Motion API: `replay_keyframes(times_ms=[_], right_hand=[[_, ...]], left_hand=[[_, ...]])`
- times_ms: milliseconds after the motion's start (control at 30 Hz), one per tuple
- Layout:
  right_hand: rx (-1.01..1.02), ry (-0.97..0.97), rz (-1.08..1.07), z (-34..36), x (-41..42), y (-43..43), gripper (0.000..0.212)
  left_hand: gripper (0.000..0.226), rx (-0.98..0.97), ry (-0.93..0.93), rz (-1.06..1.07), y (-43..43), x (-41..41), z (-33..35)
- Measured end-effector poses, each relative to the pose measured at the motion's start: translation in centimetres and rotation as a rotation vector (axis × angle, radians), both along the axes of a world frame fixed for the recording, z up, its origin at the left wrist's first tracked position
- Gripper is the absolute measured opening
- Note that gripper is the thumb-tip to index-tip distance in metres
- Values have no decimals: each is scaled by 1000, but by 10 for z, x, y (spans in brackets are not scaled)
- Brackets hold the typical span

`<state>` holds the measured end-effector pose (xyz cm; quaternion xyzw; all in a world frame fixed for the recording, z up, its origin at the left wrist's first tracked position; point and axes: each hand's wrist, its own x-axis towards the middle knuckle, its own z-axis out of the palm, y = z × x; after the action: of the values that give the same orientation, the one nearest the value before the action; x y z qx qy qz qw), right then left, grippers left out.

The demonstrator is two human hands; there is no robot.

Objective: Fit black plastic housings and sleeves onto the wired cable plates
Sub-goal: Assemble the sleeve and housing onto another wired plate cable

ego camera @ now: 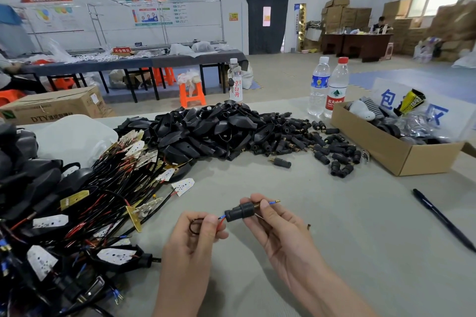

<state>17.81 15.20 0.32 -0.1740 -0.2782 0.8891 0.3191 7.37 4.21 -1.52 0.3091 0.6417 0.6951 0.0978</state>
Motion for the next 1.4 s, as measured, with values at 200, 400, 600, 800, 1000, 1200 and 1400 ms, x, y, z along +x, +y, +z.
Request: replay_keyframes(times_ms=[200,400,600,800,1000,1200,1400], right_hand=[[10,3,49,3,0,-6,21],[-4,-3,28,3,-1,-3,24],[-53,-11,36,1,-1,-4,26],[-111,2,31,2,-1,-6,32],[-151,2,49,-1,-2,-7,19],[-142,-30,36,-3,-4,-5,18],[-174,-30,36,-2,-3,-4,18]], left_hand=[[26,-16,39,-46,-1,1,-1],[24,73,-20,1,-1,3,7],[8,66,16,54,-3,3,8],[6,28,14,55,-2,6,7],[11,-5,39,-46,1,4,-3],[25,40,50,-30,0,6,3],[8,2,89,-8,-1,2,-4]])
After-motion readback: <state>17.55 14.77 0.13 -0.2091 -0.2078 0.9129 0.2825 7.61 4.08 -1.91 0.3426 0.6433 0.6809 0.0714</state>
